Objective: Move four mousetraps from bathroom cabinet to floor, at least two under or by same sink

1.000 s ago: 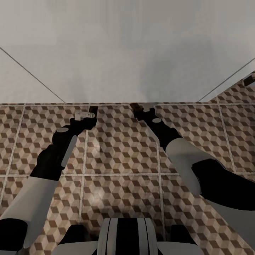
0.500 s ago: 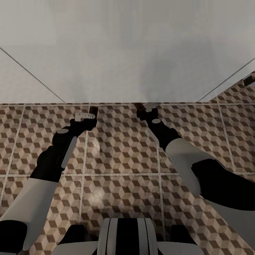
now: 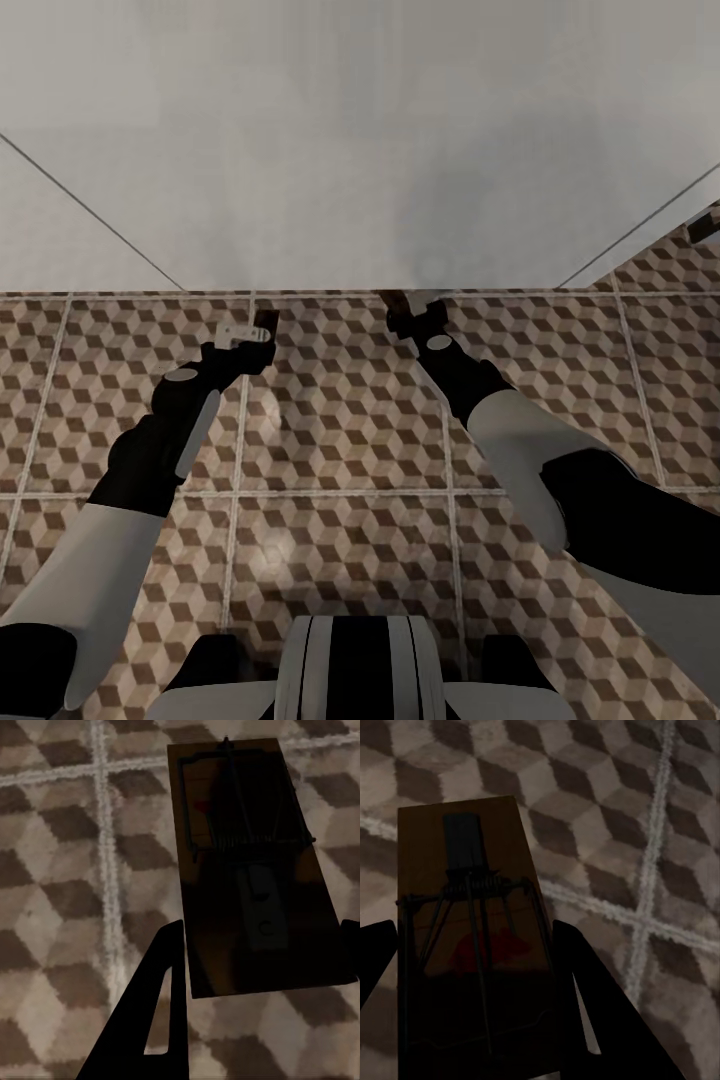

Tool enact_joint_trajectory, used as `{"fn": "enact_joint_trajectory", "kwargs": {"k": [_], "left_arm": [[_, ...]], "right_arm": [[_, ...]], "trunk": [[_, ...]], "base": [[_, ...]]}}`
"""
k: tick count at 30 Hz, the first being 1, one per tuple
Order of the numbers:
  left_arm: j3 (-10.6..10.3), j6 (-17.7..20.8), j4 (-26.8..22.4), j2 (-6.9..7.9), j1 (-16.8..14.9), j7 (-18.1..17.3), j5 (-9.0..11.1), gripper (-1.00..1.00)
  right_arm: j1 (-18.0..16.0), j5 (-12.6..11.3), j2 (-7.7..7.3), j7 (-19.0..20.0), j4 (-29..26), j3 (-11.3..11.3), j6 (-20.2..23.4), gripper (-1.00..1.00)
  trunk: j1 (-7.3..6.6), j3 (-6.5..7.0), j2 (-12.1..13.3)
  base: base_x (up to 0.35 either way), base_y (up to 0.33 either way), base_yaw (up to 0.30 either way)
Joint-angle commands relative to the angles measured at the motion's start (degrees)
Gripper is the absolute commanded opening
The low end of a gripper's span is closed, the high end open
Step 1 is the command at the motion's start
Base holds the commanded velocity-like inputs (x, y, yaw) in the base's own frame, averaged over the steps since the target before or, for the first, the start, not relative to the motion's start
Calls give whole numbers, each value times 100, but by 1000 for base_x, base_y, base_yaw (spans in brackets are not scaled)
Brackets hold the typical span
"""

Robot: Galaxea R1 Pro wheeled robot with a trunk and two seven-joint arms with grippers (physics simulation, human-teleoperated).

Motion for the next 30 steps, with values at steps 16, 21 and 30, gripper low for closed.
{"fn": "enact_joint_trajectory", "kwargs": {"k": [16,21,30], "left_arm": [[-18,42,21,6,-2,53,50,-100],[-18,50,15,6,-2,54,50,-100],[-18,54,13,0,-2,54,50,-100]], "right_arm": [[-4,16,0,-71,8,23,-342,-100],[-4,15,-5,-73,8,23,-342,-100],[-4,15,-14,-74,8,16,-342,-100]], "trunk": [[-1,-3,-1],[-1,-3,-1],[-1,-3,-1]], "base": [[0,0,0],[0,0,0],[0,0,0]]}}
